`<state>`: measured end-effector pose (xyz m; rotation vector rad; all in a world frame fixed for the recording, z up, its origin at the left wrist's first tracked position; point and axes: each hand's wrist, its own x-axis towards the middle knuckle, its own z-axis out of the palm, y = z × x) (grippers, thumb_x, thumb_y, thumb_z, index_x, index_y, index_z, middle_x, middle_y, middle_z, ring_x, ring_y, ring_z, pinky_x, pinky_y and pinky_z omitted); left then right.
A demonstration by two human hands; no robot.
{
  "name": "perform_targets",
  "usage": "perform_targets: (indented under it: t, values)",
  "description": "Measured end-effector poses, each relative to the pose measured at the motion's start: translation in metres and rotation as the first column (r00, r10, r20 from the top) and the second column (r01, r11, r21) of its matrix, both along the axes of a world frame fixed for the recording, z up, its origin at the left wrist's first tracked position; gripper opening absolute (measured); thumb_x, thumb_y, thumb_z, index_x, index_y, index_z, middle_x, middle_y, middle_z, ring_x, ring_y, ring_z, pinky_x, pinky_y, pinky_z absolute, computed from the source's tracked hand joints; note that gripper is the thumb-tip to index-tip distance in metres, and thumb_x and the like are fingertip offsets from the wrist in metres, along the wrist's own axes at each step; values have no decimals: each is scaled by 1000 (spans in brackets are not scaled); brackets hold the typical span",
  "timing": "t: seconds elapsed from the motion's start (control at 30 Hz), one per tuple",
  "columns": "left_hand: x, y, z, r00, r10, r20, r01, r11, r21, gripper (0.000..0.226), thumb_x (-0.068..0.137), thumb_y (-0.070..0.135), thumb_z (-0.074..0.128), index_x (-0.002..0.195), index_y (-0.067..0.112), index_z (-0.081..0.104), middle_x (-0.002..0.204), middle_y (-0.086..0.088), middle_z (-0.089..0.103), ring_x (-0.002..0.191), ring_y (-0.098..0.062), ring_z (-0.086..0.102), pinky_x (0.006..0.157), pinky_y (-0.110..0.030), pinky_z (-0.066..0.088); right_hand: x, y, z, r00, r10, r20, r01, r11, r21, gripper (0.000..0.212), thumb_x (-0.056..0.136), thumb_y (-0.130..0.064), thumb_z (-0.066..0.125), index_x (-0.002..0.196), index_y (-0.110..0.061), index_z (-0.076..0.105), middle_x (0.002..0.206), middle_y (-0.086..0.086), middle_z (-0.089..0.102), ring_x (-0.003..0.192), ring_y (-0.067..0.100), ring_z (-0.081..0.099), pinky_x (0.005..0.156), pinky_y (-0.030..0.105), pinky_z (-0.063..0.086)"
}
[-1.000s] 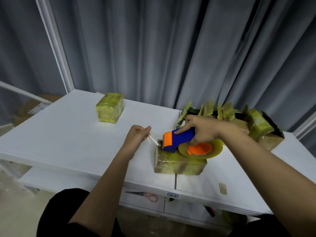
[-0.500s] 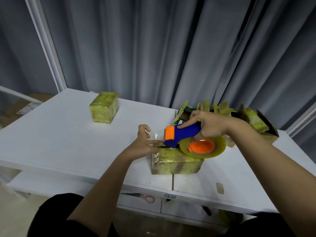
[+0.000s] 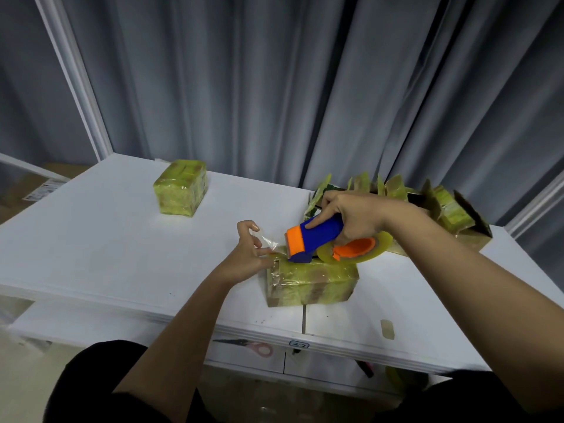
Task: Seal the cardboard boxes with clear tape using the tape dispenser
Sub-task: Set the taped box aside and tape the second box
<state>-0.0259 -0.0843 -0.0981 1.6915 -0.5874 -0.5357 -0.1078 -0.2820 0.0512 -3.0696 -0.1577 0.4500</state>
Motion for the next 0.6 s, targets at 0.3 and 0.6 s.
perform_targets:
  t: [0.3, 0.6]
  values:
    - [-16, 7, 21, 951, 285, -121, -298, 949, -104, 18, 95, 33, 53, 90, 20, 43, 92, 1, 62, 87, -7, 66, 76, -19, 37, 2, -5, -10, 1000, 4, -21, -4, 1000, 14, 61, 76, -17, 77, 127, -45, 57, 110, -5, 43, 97, 17, 48, 83, 33, 50]
    - [-27, 24, 1, 886, 423, -188, -450, 882, -138, 14, 91, 22, 62, 95, 10, 55, 85, -1, 63, 79, -12, 69, 91, -35, 48, 11, -5, -13, 997, -21, -70, 25, 998, 55, 60, 77, -11, 75, 124, -46, 59, 113, -4, 44, 102, 19, 49, 88, 35, 48]
